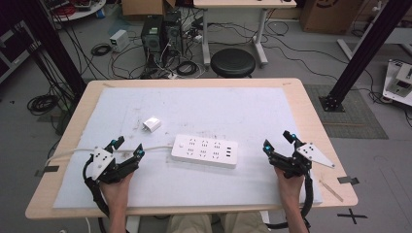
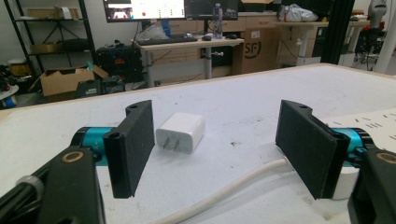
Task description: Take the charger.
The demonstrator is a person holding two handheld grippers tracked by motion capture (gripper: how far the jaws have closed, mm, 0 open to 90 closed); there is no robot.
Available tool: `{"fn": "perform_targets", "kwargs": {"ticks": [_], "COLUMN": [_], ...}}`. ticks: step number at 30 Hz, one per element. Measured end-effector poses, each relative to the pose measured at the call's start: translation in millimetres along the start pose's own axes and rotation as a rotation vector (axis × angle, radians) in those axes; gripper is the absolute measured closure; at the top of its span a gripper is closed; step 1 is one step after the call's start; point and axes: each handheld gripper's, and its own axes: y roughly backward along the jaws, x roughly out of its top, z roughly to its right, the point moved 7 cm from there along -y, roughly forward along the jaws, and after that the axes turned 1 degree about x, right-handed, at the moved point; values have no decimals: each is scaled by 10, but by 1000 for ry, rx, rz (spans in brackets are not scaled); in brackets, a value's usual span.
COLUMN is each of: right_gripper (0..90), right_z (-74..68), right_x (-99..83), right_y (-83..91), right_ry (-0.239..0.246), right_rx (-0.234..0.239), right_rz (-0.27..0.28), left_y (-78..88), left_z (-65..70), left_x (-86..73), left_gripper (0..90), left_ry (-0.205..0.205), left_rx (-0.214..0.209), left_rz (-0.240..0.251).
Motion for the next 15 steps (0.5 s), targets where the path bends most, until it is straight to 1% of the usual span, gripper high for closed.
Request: {"fn": "perform_targets", "kwargs": {"ticks": [1, 4, 6, 7, 10, 14, 15], "right_gripper": [157, 157, 157, 157, 157, 157, 157], "right_z": [1, -17, -18, -22, -37, -24, -20], "right_x": [1, -2, -2, -2, -7, -4, -4], "right_y": [-10, -7, -5, -5, -8, -6, -6], "right_ry": [8, 12, 15, 23, 31, 14, 16], "right_rx": [2, 8, 3, 5, 4, 0, 1], "right_rz": [0, -2, -1, 1, -6, -4, -3], "left_y": [2, 6, 6, 6, 2, 4, 4], "left_z": [-3, -9, -8, -8, 3, -1, -1], "left_x": [0, 2, 3, 3, -2, -2, -2], "left_gripper": [277, 271, 270, 270, 270, 270, 270], "left_ry": [2, 7, 7, 7, -1, 2, 1], "left_rx": [1, 0, 0, 0, -5, -6, -5], "left_rz": [1, 7, 8, 8, 3, 8, 10]}}
